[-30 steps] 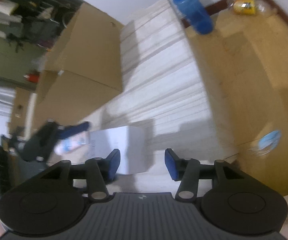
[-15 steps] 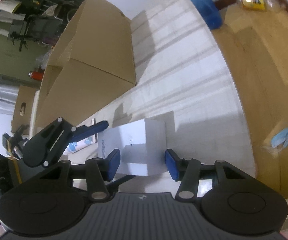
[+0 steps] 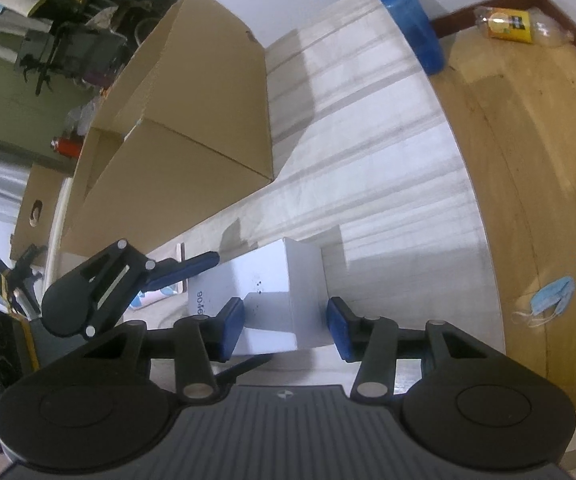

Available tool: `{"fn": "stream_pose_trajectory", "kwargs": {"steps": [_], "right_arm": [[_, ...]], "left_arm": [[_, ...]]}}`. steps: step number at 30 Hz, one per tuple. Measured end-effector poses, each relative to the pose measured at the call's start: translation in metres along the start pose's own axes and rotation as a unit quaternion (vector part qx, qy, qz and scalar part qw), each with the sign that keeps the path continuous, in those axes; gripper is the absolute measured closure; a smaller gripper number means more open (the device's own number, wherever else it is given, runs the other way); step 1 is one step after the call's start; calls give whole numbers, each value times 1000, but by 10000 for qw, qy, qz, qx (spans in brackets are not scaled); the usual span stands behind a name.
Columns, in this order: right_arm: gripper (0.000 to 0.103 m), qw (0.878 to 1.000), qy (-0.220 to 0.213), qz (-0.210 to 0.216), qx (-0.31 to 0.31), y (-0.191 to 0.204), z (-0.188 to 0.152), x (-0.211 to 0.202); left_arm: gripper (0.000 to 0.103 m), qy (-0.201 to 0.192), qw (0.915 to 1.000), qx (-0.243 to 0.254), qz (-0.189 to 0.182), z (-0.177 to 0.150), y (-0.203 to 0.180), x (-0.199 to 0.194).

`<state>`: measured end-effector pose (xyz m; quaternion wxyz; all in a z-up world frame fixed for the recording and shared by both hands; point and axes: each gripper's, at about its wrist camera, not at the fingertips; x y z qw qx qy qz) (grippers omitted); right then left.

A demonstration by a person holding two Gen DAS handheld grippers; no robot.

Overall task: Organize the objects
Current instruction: 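Close the left gripper on the white box and lift it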

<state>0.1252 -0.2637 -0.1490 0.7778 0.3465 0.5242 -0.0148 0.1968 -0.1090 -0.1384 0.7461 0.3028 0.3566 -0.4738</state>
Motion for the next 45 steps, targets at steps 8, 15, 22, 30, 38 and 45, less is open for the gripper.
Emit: {"fn": "stream_pose_trajectory", "kwargs": {"steps": [8,15,22,30,38,45], "right_arm": [[55,9978,-345,-131,-551,16,-10,-7],[56,9982,-409,-24,-430,18,-11,-12],[56,9967,-547,227,-558,32,-17,-37],[60,9928,-801,165,-869,58,-22,-62],[62,9888,-1130,339,-910,87,-18,-98],[62,9837,-1383,421,-1068,127,14,-114]], "left_arm": [[38,-126,9991,292,280,-5,-14,-7],[42,-95,9994,243,214,-2,-14,-17],[44,-95,9993,289,226,2,-25,-38],[44,-248,9980,397,425,12,-32,-79],[44,-421,9934,639,854,23,-29,-127],[44,-409,9909,592,1137,42,3,-156]]}}
Point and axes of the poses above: each gripper's, at about its wrist camera, not at the fingertips, and x roughly the way its jaws point, y to its left, z to its top, and after that the axes turned 9 degrees about -z, right-handed
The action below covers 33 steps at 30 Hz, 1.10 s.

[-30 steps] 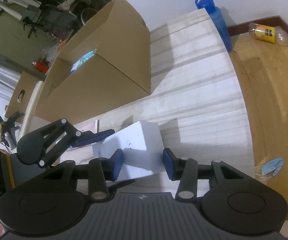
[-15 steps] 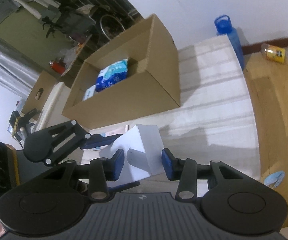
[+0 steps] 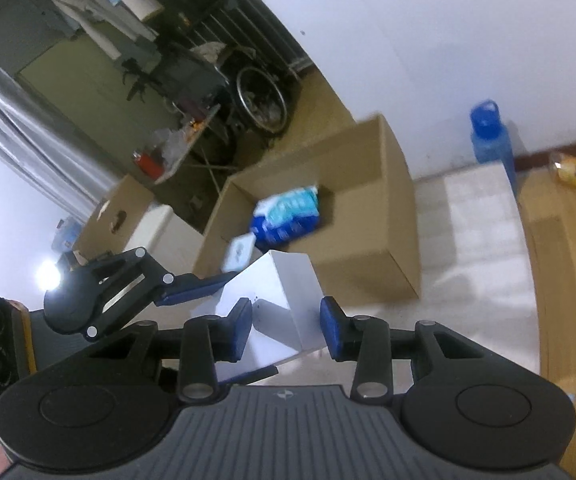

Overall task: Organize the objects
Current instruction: 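Close the left gripper on the white box and lift it, then carry the white box with the left gripper over the cardboard box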

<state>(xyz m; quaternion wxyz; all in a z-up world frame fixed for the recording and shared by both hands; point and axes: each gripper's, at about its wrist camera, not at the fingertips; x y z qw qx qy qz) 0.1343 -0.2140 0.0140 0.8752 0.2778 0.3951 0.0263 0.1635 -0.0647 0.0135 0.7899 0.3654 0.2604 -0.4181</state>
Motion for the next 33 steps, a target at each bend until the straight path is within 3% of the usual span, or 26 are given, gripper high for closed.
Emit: {"fn": "stream_pose_trajectory", "kwargs": {"steps": [7,12,15,20,26,33], "right_arm": [[61,9999,40,-120,-81,25,51,49],[60,9989,134,-435,-124,30,81,98],[60,9976,171,-654,-169,27,93,127],[59,9944,388,-983,76,8,106,166],[59,9841,634,-1652,-129,2,111,201],[60,9698,636,-2277,-605,19,112,220]], "left_arm": [[44,452,9983,294,210,-6,61,13],[44,723,9970,245,93,-18,109,49],[44,880,9950,469,65,-26,129,76],[44,1073,9918,633,-293,-32,157,123],[44,1176,9870,812,-728,-37,175,169],[43,1098,9855,1023,-792,-46,189,194]]}}
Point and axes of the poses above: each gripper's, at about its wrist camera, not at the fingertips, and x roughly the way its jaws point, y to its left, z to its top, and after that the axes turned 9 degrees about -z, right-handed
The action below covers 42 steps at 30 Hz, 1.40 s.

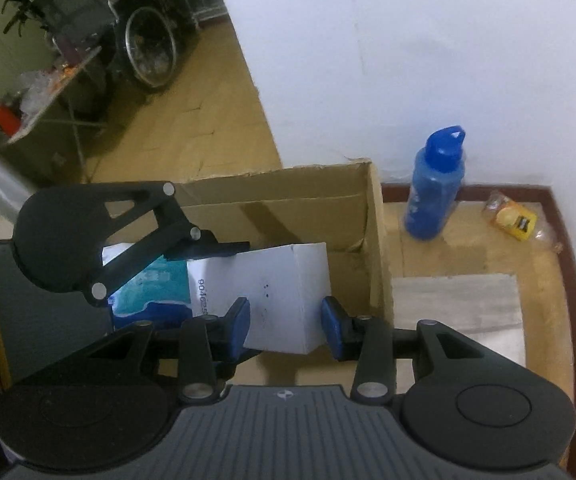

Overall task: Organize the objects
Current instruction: 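Carry the white box with the left gripper over the cardboard box, then lower the white box into the cardboard box and open the left gripper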

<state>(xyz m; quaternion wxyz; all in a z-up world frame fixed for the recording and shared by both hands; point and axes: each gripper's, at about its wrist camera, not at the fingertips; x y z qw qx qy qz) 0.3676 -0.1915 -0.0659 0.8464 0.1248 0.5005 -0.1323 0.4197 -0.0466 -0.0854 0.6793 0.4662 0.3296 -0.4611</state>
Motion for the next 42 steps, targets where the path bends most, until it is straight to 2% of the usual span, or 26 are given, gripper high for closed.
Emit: {"fn": "stream_pose_trajectory", "kwargs": {"steps": [3,6,9,13,15,16,17,19,22,26,29,32,33,34,35,38,40,41,42], "right_arm": [[62,10000,7,-63,-72,3,3,1],[62,9999,101,81,80,0,7,-1],[62,9999,137,52,31,-2,11,-1],[63,9999,95,-11,-134,-1,10,-3],[63,9999,90,31,-104,-3,9,-4],[63,9999,72,48,-75,-4,8,-4],[64,10000,55,47,-63,-5,8,-5],[64,10000,54,33,-17,-5,7,-5],[64,10000,32,3,32,-6,8,-6],[66,10000,-18,15,50,-10,6,-9],[66,9997,-84,116,210,-17,6,-15],[66,9990,-318,134,277,-23,6,-28],[66,9988,-384,105,284,-25,6,-32],[66,9986,-453,74,264,-28,7,-36],[66,9985,-500,58,233,-30,8,-38],[66,9989,-436,96,141,-29,9,-36],[66,9990,-437,11,23,-22,8,-32],[66,9991,-419,-1,-6,-19,8,-29],[66,9993,-377,15,21,-17,8,-26]], "left_arm": [[43,-32,9999,97,-3,-4,4,2],[43,58,9999,-113,-113,-7,8,6],[43,-45,10000,-21,27,-9,4,6],[35,35,9999,-86,91,-10,4,2],[36,-27,9999,-101,42,-13,3,-4],[42,-31,9999,-152,-50,-15,3,-5],[56,47,9997,-229,-91,-15,4,-4],[66,320,9987,-367,-120,-16,6,3],[79,257,9987,-433,-68,-17,2,10],[79,69,9969,-775,76,-12,3,15],[79,-184,9886,-1493,-16,-10,15,15],[76,-287,9875,-1550,87,-10,13,8],[71,-268,9890,-1444,181,-10,10,5],[59,-212,9903,-1344,294,-13,7,1],[55,-171,9898,-1364,369,-17,7,-3],[55,-1,9834,-1800,220,-36,5,-9],[55,213,9820,-1861,256,-35,7,-3],[55,300,9815,-1875,264,-53,-5,-6],[55,326,9810,-1901,218,-55,-9,-5]]}}
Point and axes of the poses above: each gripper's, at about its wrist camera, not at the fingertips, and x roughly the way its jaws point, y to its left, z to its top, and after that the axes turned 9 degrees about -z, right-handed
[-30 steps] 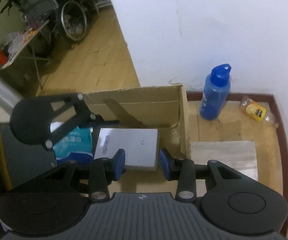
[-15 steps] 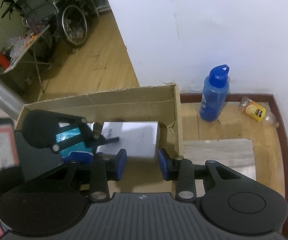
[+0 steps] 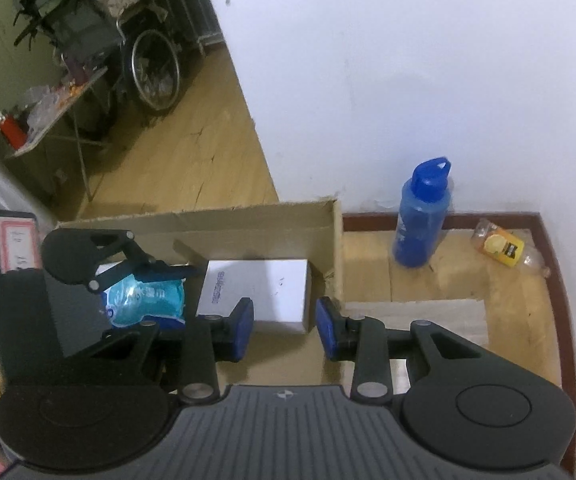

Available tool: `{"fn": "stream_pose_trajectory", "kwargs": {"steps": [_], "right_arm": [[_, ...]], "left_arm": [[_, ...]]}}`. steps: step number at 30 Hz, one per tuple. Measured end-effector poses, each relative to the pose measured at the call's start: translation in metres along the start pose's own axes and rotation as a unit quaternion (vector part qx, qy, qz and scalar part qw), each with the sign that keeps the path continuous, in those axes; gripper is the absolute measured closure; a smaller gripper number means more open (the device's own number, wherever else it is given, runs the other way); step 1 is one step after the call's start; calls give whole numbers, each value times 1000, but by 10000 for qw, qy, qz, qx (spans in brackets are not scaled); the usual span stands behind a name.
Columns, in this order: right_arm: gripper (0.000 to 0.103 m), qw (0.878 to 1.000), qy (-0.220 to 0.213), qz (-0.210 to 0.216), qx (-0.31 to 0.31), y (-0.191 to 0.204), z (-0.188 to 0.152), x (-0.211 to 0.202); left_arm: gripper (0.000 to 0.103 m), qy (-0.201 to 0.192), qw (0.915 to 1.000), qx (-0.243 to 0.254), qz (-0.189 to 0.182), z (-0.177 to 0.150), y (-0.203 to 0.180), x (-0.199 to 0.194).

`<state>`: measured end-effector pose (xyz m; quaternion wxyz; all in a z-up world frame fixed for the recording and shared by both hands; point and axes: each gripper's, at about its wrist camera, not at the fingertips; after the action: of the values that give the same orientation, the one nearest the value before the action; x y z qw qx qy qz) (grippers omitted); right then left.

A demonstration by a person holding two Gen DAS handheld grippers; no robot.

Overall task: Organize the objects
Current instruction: 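Lower the white box into the cardboard box and open the left gripper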

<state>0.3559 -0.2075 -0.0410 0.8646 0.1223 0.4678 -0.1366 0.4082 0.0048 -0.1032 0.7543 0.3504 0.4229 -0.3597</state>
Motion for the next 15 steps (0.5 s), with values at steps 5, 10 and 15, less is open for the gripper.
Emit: {"fn": "stream_pose_trajectory", "kwargs": {"steps": [5,10,15], "right_arm": [[71,9993,251,60,276,6,-3,19],[75,9986,212,74,472,0,-1,22],[75,9989,179,11,427,0,0,20]], "left_arm": [[60,-203,9997,-51,-90,6,3,13],[61,-400,9982,-348,-262,3,8,9],[61,-513,9970,-509,-274,0,8,4]]}}
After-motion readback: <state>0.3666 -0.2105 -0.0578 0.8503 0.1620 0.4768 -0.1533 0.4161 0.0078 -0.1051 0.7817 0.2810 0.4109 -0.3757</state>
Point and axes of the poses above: each gripper's, at about its wrist camera, not at the fingertips, and x roughly the way its jaws point, y to its left, z to its top, and after that the axes turned 9 degrees about -z, right-handed
